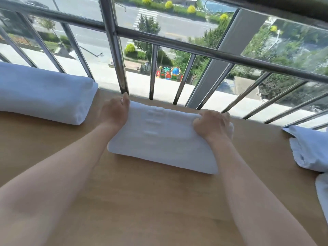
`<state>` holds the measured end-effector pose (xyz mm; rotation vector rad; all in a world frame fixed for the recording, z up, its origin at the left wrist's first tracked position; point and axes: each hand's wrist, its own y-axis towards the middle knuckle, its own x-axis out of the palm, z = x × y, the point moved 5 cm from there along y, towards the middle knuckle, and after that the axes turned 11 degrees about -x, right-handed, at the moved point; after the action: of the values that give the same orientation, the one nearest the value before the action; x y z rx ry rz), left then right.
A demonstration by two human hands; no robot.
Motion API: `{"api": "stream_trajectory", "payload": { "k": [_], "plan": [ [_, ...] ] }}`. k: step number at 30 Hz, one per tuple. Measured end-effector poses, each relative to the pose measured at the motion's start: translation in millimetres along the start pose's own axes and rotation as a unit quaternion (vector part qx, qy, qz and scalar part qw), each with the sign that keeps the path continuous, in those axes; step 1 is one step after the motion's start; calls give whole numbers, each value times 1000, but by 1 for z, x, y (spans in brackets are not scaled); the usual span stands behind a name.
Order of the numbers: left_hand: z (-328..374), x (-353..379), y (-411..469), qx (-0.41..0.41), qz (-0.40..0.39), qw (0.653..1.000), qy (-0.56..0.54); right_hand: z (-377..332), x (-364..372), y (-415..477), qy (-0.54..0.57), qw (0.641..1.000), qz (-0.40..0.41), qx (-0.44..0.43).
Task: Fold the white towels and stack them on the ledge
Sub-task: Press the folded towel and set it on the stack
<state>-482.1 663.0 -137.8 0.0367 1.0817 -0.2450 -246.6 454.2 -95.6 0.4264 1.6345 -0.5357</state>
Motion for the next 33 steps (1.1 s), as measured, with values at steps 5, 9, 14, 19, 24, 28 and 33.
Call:
{"api": "stream_trajectory", "payload": {
  "k": [5, 9, 14, 19, 24, 28, 33],
  "plan": [
    [-4, 30, 20, -29, -21, 998, 55, 3, 44, 29, -14, 999, -25, 13],
    [-7, 43, 29, -48, -15, 997, 63, 7, 67, 33, -3, 1000, 9, 23],
    [-5, 39, 29, -69, 1, 995, 72, 9, 71, 39, 6, 999, -16, 33],
    [29, 17, 4, 31, 78, 996, 12, 7, 67, 37, 11, 999, -19, 33],
    [88, 57, -73, 179, -81, 977, 83, 7, 61, 32, 45, 998, -19, 38],
    [84, 80, -80, 174, -96, 964, 177, -6, 41, 13, 156, 979, 125, -38],
    [84, 90, -69, 175, -111, 961, 183, -43, 54, -12, 161, 978, 93, -90]
  ]
}}
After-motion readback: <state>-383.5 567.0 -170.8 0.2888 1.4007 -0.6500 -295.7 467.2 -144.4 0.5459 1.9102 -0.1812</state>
